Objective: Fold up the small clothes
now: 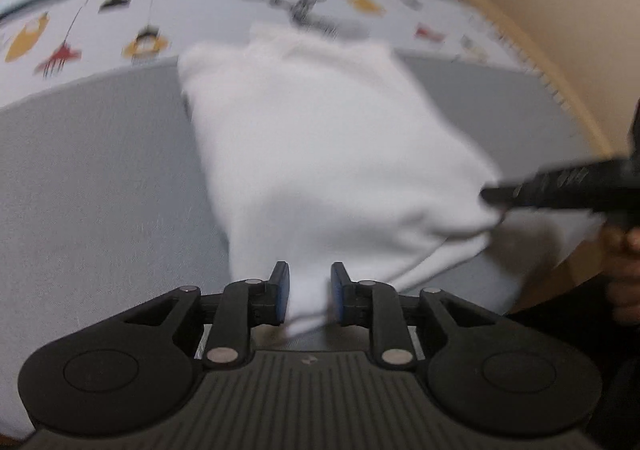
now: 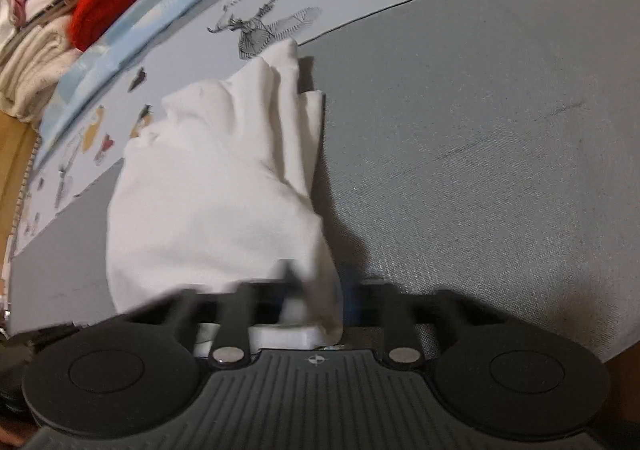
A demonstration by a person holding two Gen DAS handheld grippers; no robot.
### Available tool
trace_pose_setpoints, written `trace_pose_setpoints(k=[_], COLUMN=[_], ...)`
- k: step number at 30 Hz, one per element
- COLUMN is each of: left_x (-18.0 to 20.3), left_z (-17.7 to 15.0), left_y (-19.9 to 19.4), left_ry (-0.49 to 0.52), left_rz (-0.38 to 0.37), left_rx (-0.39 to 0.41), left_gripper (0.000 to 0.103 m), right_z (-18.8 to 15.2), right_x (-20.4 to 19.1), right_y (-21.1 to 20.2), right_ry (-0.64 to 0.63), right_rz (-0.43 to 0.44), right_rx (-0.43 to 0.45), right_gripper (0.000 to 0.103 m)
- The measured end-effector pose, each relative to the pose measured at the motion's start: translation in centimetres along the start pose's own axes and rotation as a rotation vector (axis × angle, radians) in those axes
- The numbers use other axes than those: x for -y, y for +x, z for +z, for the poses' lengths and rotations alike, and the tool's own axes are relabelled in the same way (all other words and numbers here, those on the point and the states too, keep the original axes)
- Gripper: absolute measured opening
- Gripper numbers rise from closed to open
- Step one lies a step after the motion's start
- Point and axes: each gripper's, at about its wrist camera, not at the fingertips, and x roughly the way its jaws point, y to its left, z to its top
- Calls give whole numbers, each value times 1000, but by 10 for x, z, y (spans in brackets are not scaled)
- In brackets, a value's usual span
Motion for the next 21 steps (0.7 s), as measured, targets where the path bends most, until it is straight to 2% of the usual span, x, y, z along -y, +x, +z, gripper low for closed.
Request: trace_pose_setpoints(k=[2, 5, 6, 7, 9, 11, 13, 14, 15, 16, 17, 18, 19, 21], left_x=[1, -5, -11, -14, -22, -23, -23, -24, -28, -33, -36, -38, -40, -45], left_z=[13, 26, 30, 32, 39, 42, 40, 37, 31, 26, 21, 15, 13, 18], left_y=[-17, -33, -37, -43, -45, -43, -32, -23, -13, 2, 17, 33, 36, 30], left_ry=[44, 90, 97, 104, 111, 114, 109, 93, 65, 33, 20, 29, 35, -8], left_rz=[12, 14, 11, 3, -16, -42, -87, -118, -152, -167, -124, -29, 1, -34], left_rx=[25, 63, 75, 89, 103, 113, 101, 80, 45, -18, -90, -185, -207, -188], left_gripper=[26, 29, 32, 35, 41, 42, 43, 46, 54, 56, 56, 56, 56, 55], right_z=[-1, -1, -3, -6, -14, -21, -21, -19, -15, -11, -9, -5, 1, 17], right_x=[-1, 9, 13, 18, 26, 30, 25, 23, 21, 18, 14, 9, 2, -11], right_y=[-20, -63, -69, -69, -51, -33, -26, -29, -34, -42, -50, -58, -64, -65], right_ry=[-18, 47, 46, 43, 34, 18, -22, -24, -14, -5, -4, -14, -34, -73], right_rz=[43, 256, 266, 234, 86, -14, -109, -134, -139, -134, -133, -135, -129, -83], right_rx=[50, 135, 132, 106, 1, -77, -83, -57, -11, 45, 107, 183, 250, 305], right_gripper=[3, 3, 3, 3, 3, 5, 7, 11, 18, 24, 37, 48, 52, 54])
